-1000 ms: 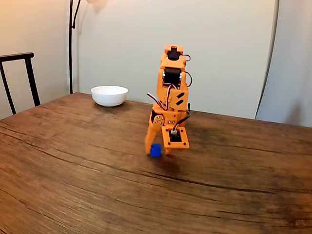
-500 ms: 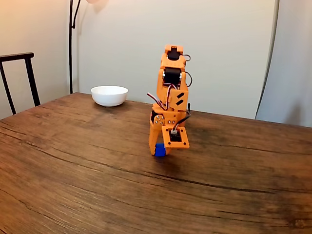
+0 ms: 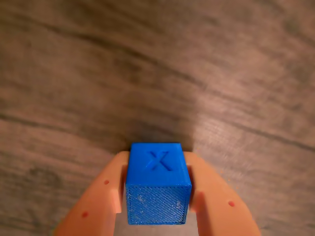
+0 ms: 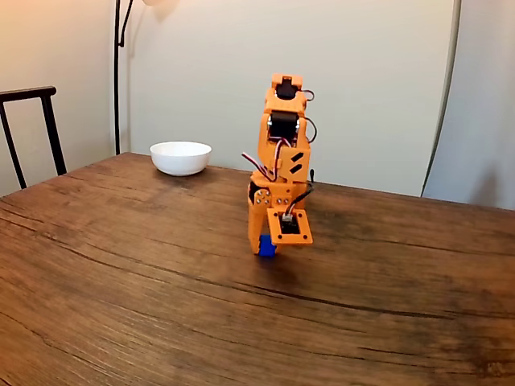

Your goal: Grasp the cube and drop it in the bowl

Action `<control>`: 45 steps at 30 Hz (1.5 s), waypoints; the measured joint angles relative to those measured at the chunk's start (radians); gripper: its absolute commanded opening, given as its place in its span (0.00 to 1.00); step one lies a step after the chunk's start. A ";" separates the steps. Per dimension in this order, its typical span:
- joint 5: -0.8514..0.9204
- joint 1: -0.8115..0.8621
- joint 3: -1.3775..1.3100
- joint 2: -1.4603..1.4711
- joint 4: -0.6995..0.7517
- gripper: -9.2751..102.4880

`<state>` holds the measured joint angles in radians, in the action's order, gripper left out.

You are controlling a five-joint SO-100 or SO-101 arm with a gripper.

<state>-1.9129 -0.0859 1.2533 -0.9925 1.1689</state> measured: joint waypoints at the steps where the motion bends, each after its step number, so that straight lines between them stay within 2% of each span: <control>1: 0.000 -0.002 -0.009 0.000 0.015 0.10; 15: -0.043 -0.015 -0.399 0.008 0.337 0.10; 20: -0.043 -0.014 -0.607 0.008 0.495 0.10; 27: -0.044 0.014 -0.828 0.008 0.531 0.10; 34: -0.041 0.078 -0.738 -0.132 0.531 0.10; 45: 0.035 0.221 -0.242 -0.621 0.531 0.10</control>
<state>-1.8776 0.1350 1.0109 -1.6137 1.6997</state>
